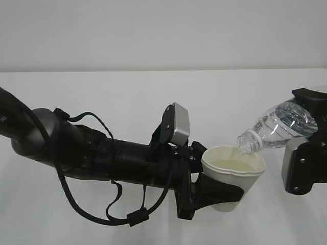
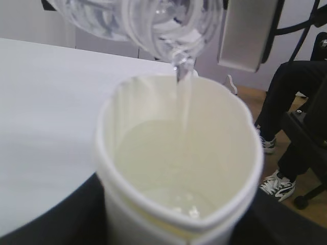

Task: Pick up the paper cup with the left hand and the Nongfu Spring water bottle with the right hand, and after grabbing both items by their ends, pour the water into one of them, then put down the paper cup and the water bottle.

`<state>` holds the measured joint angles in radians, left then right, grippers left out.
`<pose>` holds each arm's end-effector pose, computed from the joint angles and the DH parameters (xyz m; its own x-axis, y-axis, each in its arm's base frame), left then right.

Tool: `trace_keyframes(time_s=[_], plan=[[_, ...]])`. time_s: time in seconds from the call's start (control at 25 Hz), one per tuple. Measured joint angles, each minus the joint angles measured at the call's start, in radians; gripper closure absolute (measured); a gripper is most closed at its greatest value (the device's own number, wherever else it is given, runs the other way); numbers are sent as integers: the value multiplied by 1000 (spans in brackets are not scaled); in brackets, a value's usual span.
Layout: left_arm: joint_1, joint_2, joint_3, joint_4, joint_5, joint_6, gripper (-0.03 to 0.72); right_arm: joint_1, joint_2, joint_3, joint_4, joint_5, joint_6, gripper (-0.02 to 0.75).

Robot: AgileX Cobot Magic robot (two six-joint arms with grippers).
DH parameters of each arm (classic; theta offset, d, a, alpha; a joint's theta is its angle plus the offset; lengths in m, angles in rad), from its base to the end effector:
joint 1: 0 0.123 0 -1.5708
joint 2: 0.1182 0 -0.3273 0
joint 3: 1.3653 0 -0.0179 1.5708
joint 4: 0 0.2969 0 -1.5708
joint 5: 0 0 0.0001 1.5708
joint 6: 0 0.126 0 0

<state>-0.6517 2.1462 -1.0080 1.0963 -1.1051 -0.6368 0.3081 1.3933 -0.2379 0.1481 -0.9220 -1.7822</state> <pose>0.2931 -0.3495 0.1023 -0.1650 0.1881 -0.9682 0.9860 0.0085 -0.1664 0.2551 0.0656 0.1792 0.2064 -0.9688 0.1374 -0.1196 -0.1644 -0.9791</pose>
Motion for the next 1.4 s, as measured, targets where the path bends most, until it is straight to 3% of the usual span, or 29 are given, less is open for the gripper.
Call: trace_keyframes(time_s=[1.4], plan=[[0,0,0,2,2,0,262,0,0,0,-2,0,40,336]])
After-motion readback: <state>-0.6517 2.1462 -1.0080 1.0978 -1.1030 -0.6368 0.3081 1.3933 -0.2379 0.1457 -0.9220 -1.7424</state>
